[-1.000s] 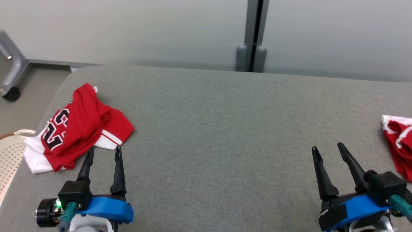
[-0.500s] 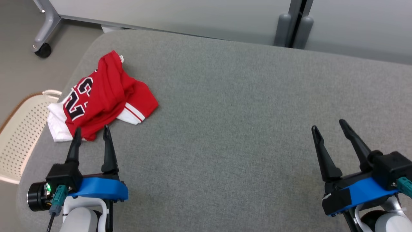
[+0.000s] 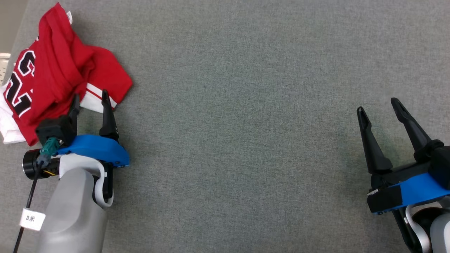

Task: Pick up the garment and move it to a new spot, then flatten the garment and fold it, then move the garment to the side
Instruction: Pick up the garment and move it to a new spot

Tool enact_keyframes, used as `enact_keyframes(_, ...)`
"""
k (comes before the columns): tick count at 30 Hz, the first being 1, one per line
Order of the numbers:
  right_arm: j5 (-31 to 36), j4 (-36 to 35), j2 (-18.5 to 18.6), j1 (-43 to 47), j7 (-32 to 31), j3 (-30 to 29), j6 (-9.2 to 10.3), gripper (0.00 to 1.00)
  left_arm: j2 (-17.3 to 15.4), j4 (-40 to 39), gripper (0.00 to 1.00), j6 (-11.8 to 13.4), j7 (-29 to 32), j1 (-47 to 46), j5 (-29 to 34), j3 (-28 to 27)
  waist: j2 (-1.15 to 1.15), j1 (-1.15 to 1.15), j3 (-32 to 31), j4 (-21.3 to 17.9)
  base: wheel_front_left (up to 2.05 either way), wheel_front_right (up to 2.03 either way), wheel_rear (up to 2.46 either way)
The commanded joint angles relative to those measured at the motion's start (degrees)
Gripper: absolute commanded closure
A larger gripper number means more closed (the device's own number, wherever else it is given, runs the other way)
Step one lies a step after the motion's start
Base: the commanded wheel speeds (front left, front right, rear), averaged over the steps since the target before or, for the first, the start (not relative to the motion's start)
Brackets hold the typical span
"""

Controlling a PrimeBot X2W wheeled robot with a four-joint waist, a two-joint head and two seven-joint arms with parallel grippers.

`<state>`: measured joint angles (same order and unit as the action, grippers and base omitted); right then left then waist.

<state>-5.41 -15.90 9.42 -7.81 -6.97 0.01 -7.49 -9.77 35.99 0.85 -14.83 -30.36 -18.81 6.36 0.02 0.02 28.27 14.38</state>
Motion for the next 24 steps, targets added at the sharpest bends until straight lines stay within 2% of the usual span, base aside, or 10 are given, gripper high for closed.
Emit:
enact_keyframes(1, -0.15, -0.33, 0.26, -0.65, 0.20, -0.23, 0.00, 0.00, -0.34, 2.61, 0.00, -0.46, 0.08, -1.98, -0.47, -0.35, -0.02, -0.02, 0.86, 0.10, 0.00, 0.00, 0.00)
enact_keyframes(9, -0.48, 0.63, 0.38, -1.88, 1.10, -0.38, 0.00, 0.00, -0.49, 17.48, 0.00, -2.96, 0.59, -8.68, -2.39, -0.75, -0.02, -0.02, 1.53, -1.08, 0.00, 0.00, 0.00)
enact_keyframes(10, -0.42, 0.77, 0.32, -1.86, 1.12, -0.43, 0.00, 0.00, -0.35, 18.53, 0.46, -3.28, 0.49, -8.97, -2.38, -0.58, -0.02, -0.02, 1.28, -1.08, 0.00, 0.00, 0.00)
enact_keyframes(11, -0.30, 0.93, 0.27, -1.87, 1.13, -0.50, 0.00, 0.00, -0.26, 19.45, 0.99, -3.41, 0.42, -9.12, -2.39, -0.46, -0.02, -0.02, 0.95, -1.09, 0.00, 0.00, 0.00)
enact_keyframes(17, -0.10, 2.15, -0.41, -1.36, 2.13, -0.47, 0.00, 0.00, -0.97, 20.46, 1.00, -3.21, -0.28, -8.53, -2.57, -1.42, -0.02, -0.02, -2.15, -1.36, 0.00, 0.00, 0.00)
enact_keyframes(24, -0.63, 4.55, -1.92, 0.51, 4.26, -0.90, 0.00, 0.00, -2.31, 8.21, 1.00, -0.88, -0.39, -2.41, 0.06, -4.57, -0.02, -0.02, -8.73, -2.00, 0.00, 0.00, 0.00)
